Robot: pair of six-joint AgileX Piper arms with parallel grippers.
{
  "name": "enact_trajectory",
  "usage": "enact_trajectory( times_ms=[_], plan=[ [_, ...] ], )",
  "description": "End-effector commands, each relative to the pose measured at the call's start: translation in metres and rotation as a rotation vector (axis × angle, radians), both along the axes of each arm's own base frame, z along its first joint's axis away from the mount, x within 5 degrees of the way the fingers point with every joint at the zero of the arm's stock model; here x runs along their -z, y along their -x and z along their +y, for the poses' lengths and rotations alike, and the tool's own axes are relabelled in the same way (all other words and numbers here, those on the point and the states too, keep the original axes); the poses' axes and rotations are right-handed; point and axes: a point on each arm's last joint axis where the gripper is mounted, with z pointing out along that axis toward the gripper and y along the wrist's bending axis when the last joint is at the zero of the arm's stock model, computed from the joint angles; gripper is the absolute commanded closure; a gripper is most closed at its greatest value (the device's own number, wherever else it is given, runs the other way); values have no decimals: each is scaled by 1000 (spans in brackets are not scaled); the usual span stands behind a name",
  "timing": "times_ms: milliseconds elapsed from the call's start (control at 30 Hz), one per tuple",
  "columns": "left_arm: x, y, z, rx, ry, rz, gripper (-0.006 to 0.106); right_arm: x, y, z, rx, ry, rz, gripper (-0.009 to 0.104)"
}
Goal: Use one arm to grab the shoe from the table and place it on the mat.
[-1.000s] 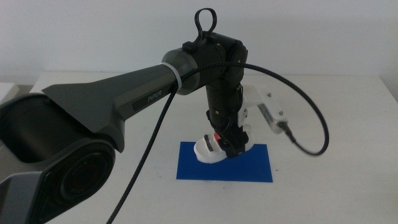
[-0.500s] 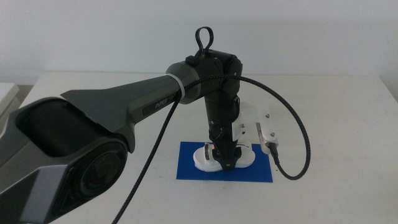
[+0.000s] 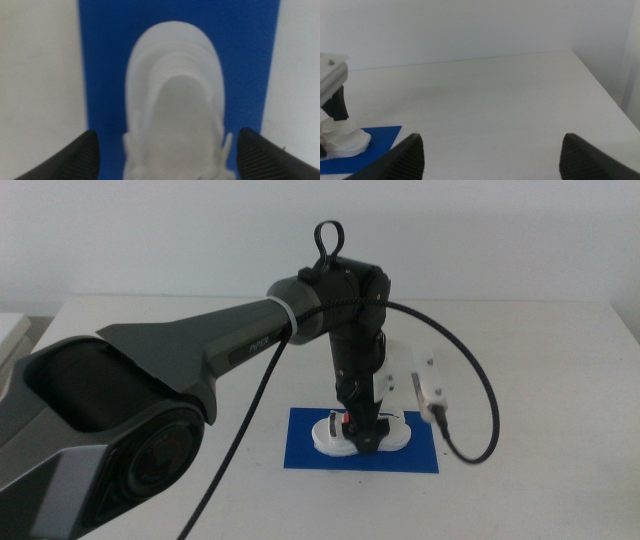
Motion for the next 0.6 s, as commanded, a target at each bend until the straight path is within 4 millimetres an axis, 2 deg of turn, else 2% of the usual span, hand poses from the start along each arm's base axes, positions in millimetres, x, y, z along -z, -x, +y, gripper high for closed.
enact_trajectory(
  times_ms=[0, 100, 200, 267, 333, 400, 567],
  plan=[
    [-34, -3, 4, -43, 37, -64, 7, 0, 0, 0, 1, 10, -9, 16],
    [-87, -4, 22, -271, 130, -101, 7, 0, 0, 0, 1, 10, -9, 16],
    [-144, 2, 57, -544, 253, -100, 7, 0, 0, 0, 1, 10, -9, 16],
    [-166, 10, 86, -689, 288, -84, 7, 0, 0, 0, 1, 10, -9, 16],
    [-179, 28, 124, -800, 289, -71, 7, 0, 0, 0, 1, 10, -9, 16],
    [-176, 52, 158, -907, 274, -42, 7, 0, 0, 0, 1, 10, -9, 16],
    [-182, 115, 221, -1072, 464, -253, 7, 0, 0, 0, 1, 10, -9, 16]
  ],
)
